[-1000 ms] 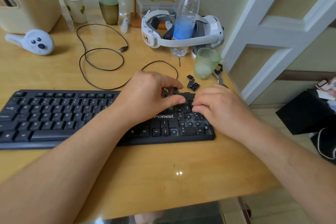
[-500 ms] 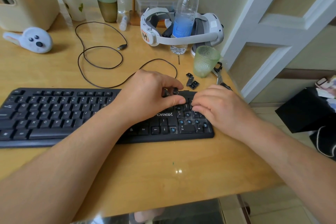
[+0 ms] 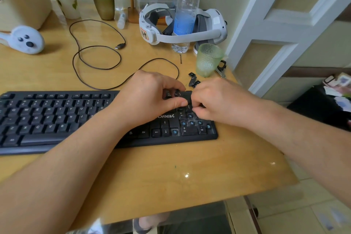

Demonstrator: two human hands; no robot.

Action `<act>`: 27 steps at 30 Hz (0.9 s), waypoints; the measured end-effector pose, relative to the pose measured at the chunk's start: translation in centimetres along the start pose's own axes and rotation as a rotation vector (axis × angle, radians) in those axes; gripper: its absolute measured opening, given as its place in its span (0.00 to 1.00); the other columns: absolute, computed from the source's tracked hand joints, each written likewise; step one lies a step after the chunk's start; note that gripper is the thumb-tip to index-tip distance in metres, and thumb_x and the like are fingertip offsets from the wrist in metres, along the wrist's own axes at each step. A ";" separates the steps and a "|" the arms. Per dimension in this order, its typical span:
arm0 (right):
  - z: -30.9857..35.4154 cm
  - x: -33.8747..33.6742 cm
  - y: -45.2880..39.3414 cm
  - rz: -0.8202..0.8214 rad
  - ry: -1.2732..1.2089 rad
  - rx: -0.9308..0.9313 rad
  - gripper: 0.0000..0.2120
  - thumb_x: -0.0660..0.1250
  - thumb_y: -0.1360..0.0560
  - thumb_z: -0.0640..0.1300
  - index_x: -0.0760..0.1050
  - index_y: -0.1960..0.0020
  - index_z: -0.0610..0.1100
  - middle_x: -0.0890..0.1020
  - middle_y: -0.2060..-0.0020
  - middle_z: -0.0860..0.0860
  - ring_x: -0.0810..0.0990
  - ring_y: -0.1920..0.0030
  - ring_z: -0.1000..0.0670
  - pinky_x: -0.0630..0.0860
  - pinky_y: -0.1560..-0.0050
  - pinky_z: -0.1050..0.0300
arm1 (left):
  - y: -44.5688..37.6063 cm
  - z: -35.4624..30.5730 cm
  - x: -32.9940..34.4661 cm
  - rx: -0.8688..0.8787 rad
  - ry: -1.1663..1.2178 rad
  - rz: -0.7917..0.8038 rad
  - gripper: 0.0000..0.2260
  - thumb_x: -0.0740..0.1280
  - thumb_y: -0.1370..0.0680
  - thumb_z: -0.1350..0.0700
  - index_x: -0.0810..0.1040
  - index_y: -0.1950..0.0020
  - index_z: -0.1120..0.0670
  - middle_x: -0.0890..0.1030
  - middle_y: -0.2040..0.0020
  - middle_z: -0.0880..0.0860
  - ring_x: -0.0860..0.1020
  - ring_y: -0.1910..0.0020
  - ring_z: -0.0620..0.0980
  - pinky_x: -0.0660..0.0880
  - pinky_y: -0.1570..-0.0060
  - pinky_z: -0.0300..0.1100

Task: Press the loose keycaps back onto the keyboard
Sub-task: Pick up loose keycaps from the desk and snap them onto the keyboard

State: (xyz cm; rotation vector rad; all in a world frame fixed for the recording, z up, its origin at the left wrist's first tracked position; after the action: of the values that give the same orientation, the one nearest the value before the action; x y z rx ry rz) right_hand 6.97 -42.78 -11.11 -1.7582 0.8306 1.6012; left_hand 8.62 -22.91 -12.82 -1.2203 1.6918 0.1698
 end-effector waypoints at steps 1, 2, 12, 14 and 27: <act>-0.2 -0.2 -0.1 0.005 -0.025 0.007 0.05 0.69 0.25 0.43 0.81 0.59 0.46 0.80 0.62 0.50 0.79 0.58 0.46 0.76 0.60 0.51 | 0.0 0.0 0.0 0.000 -0.003 0.000 0.17 0.77 0.27 0.40 0.87 0.42 0.44 0.81 0.60 0.41 0.76 0.64 0.38 0.68 0.60 0.22; -0.4 -0.3 -0.2 0.007 -0.044 0.011 0.05 0.70 0.26 0.43 0.81 0.60 0.47 0.80 0.62 0.51 0.79 0.59 0.47 0.76 0.61 0.51 | 0.0 0.1 -0.1 -0.001 -0.002 0.002 0.16 0.77 0.27 0.40 0.87 0.42 0.44 0.81 0.60 0.42 0.76 0.64 0.37 0.68 0.61 0.23; -1.4 -0.8 1.8 -0.105 -0.269 0.031 0.03 0.75 0.26 0.44 0.86 0.58 0.47 0.87 0.57 0.57 0.85 0.56 0.57 0.82 0.50 0.50 | -0.2 0.7 0.2 0.043 -0.045 0.088 0.14 0.75 0.23 0.44 0.85 0.38 0.43 0.86 0.51 0.46 0.78 0.56 0.44 0.75 0.53 0.41; -1.0 -0.4 1.9 -0.110 -0.219 -0.018 0.04 0.75 0.26 0.44 0.86 0.57 0.45 0.87 0.56 0.55 0.85 0.54 0.54 0.83 0.50 0.48 | -0.2 1.0 0.5 0.052 -0.061 0.113 0.14 0.75 0.23 0.47 0.85 0.37 0.44 0.86 0.49 0.47 0.80 0.50 0.48 0.76 0.48 0.45; -0.9 0.5 1.1 -0.082 -0.120 0.032 0.06 0.72 0.23 0.47 0.84 0.55 0.46 0.81 0.55 0.54 0.79 0.52 0.48 0.73 0.51 0.55 | -0.4 1.6 0.7 0.044 -0.068 0.100 0.15 0.75 0.22 0.46 0.84 0.35 0.43 0.85 0.48 0.47 0.80 0.48 0.48 0.74 0.47 0.44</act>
State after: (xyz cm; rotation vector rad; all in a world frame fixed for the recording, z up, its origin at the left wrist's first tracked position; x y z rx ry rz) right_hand 6.69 -44.20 -11.54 -1.6353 0.7145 1.6138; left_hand 9.92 -22.55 -13.94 -1.0859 1.6899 0.2310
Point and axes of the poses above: each hand's wrist, its own y-axis away from the middle knuckle, its own x-axis out of the palm, z = x × y, the point moved 2 cm from there along -y, towards the middle knuckle
